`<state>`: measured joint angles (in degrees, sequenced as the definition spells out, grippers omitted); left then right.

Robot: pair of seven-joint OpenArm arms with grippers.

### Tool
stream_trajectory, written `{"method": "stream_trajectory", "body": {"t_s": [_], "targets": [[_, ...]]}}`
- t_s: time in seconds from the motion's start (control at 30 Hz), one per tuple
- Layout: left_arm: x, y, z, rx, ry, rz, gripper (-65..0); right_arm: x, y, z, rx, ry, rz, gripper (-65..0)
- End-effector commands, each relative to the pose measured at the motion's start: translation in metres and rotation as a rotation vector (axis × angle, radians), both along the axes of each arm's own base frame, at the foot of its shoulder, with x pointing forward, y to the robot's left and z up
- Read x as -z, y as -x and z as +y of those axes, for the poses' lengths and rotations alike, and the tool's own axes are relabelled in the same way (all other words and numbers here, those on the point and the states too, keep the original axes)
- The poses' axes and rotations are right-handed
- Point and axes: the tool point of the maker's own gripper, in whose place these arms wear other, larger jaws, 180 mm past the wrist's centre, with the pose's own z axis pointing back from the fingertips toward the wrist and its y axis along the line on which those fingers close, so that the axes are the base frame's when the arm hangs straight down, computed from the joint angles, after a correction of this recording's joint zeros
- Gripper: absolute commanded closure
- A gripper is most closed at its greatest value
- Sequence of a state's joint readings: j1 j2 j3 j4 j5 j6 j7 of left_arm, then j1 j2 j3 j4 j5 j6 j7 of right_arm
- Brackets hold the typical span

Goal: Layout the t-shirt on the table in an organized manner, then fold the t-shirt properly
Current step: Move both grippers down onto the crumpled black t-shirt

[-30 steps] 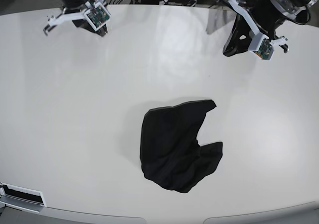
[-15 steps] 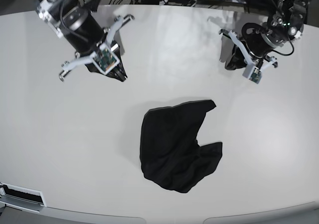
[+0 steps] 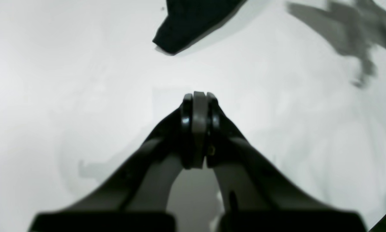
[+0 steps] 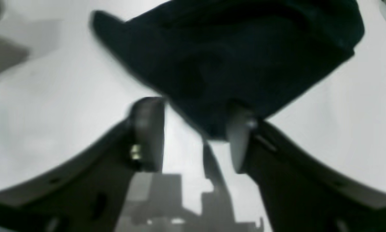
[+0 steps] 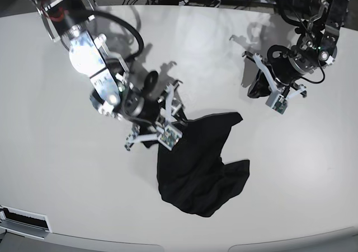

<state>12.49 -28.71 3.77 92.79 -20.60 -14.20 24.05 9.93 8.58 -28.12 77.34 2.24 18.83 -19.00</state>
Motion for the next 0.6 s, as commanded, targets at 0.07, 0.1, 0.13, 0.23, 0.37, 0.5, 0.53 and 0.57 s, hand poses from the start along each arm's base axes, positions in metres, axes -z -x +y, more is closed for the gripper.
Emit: {"method": "stream_trajectory", "body": {"t_s": [0.07,0.1,0.13,0.23,0.37,0.5,0.53,0.57], "targets": [[-0.007,-0.004,0.003,0.012,-0.013,-0.033,0.0,-0.014,-0.044,-0.002,0.101,-0.017,-0.045,-36.2],[-0.007,-0.003,0.003,0.012,-0.014,-0.032,0.0,-0.011,-0.051,-0.002,0.116,-0.012,-0.033,-36.1],[-0.007,-0.003,0.003,0.012,-0.013,-0.03,0.0,-0.006,-0.055,0.001,0.122,-0.011,-0.015,-36.0],[-0.007,-0.003,0.003,0.011,-0.009,-0.031,0.0,0.01,-0.058,0.016,0.086,-0.003,0.055,-34.0],[-0.008,-0.004,0.002,0.011,-0.007,-0.034,0.0,0.015,-0.055,0.032,0.043,-0.012,0.091,-3.5],[-0.007,-0.003,0.003,0.011,-0.009,-0.033,0.0,-0.005,-0.052,0.041,0.032,-0.027,0.058,0.0],[-0.007,-0.003,0.003,0.011,-0.009,-0.032,0.0,-0.011,-0.048,0.045,0.026,-0.031,0.05,0.0],[-0.007,-0.003,0.003,0.012,-0.009,-0.032,0.0,-0.019,-0.042,0.049,0.014,-0.038,0.04,0.0]]}}
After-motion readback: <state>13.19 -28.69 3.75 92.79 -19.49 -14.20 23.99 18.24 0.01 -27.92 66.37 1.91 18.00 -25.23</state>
